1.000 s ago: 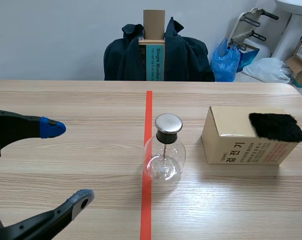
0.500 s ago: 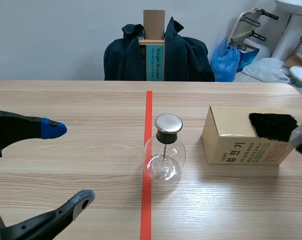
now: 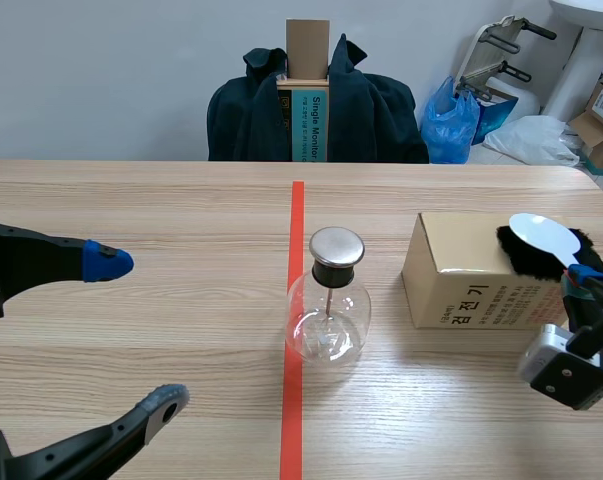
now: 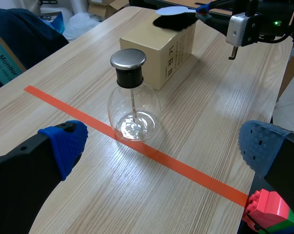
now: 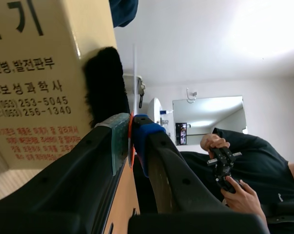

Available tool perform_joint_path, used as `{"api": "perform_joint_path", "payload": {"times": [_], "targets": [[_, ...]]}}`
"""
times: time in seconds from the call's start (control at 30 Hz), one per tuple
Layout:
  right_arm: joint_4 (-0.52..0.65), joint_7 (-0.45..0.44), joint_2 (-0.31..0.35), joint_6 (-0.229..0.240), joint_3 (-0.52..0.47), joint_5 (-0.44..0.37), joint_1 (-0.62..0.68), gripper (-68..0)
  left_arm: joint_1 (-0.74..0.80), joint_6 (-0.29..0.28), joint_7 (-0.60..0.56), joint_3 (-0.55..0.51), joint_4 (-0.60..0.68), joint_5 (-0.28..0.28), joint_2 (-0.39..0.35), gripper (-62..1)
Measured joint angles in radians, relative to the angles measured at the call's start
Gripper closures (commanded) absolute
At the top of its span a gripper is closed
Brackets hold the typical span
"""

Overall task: Do the electroscope experiment.
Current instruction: 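Rub the plate on the fur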

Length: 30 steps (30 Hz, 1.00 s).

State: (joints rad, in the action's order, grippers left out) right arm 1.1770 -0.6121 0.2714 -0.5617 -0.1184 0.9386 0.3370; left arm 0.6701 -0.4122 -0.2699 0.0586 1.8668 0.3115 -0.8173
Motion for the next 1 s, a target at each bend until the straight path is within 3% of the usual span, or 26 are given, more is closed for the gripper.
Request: {"api": "perform_joint_path", "payload": {"times": [0.2, 0.53, 0.73, 0.8, 0.9, 0.93, 1.0], "targets": [[-0.001, 0.059, 0.0, 0.001, -0.005, 0.012, 0.027, -0.7, 0.0, 0.0, 0.0, 0.0, 0.0, 0.0, 0.0, -62.3], [-0.051, 0.067, 0.0, 0.008, -0.005, 0.012, 0.026, -0.7, 0.0, 0.0, 0.0, 0.0, 0.0, 0.0, 0.0, -62.3], [-0.051, -0.09, 0.0, 0.01, -0.012, 0.077, 0.026, -0.7, 0.0, 0.0, 0.0, 0.0, 0.0, 0.0, 0.0, -62.3], [-0.051, -0.058, -0.002, 0.012, -0.011, 0.085, 0.026, -0.7, 0.0, 0.0, 0.0, 0.0, 0.0, 0.0, 0.0, -62.3], [-0.051, 0.127, -0.006, 0.011, -0.011, 0.081, 0.024, -0.7, 0.0, 0.0, 0.0, 0.0, 0.0, 0.0, 0.0, -62.3], [-0.051, 0.148, -0.006, 0.011, -0.014, 0.075, 0.024, -0.7, 0.0, 0.0, 0.0, 0.0, 0.0, 0.0, 0.0, -62.3], [-0.051, 0.09, -0.005, 0.016, -0.029, 0.071, 0.024, -0.7, 0.0, 0.0, 0.0, 0.0, 0.0, 0.0, 0.0, -62.3]]}}
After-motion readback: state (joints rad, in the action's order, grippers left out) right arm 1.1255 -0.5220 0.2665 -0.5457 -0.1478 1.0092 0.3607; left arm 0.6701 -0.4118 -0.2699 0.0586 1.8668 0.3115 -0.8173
